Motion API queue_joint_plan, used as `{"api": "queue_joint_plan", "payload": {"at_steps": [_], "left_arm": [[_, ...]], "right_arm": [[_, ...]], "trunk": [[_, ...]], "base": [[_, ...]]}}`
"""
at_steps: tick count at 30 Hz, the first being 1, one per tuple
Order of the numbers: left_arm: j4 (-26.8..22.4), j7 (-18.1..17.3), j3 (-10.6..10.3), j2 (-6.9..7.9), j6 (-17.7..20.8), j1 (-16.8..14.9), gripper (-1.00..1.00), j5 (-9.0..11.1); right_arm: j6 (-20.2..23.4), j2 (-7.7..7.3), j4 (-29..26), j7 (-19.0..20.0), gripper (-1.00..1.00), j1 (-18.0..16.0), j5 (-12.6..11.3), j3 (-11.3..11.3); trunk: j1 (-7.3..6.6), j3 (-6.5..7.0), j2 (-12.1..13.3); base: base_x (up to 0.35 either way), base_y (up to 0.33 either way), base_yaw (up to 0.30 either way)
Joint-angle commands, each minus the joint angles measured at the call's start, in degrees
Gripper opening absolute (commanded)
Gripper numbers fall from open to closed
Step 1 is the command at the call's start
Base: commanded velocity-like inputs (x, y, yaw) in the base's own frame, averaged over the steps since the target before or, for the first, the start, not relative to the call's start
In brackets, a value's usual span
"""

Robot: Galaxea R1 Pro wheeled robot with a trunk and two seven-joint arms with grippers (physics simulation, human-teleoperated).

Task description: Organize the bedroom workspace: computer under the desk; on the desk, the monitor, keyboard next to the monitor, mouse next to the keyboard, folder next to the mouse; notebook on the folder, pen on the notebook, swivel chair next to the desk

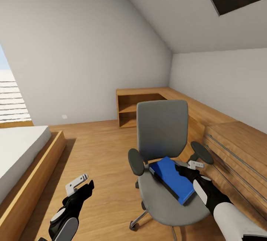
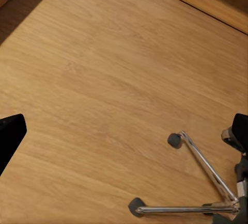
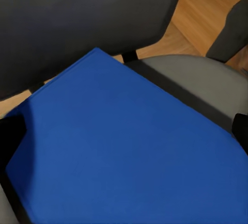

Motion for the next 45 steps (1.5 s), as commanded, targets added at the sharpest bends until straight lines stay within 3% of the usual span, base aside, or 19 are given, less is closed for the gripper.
{"api": "queue_joint_plan", "payload": {"at_steps": [1, 8, 17, 27, 45], "left_arm": [[-0.1, 0.4, -0.1, 0.05, 0.2, -0.1, 1.0, 0.2], [-0.1, 0.4, -0.1, 0.05, 0.2, -0.1, 1.0, 0.2], [0.0, 0.4, -0.2, 0.05, 0.2, -0.1, 1.0, 0.3], [0.5, 0.4, -0.5, 0.05, 0.2, -0.1, 1.0, 0.3], [0.6, 0.4, -0.5, 0.05, 0.1, -0.1, 1.0, 0.3]], "right_arm": [[0.3, 0.0, -0.1, 0.2, 1.0, 0.0, -0.4, -0.1], [0.3, 0.0, -0.1, 0.1, 1.0, 0.0, -0.5, -0.2], [0.5, -0.03, -0.2, -0.1, 1.0, 0.0, -0.5, -0.3], [0.6, -0.14, -0.3, -5.9, 1.0, 0.0, -0.8, -0.5], [0.3, -0.09, -0.6, -6.3, 1.0, 0.0, -0.7, -0.3]], "trunk": [[0.22, -0.24, -0.4], [1.76, -1.5, -3.3], [1.76, -1.5, -3.3], [1.76, -1.5, -3.3], [1.76, -1.5, -3.3]], "base": [[0.0, 0.0, 0.0], [0.0, 0.0, 0.0], [0.0, 0.0, 0.0], [0.0, 0.0, 0.0], [0.0, 0.0, 0.0]]}}
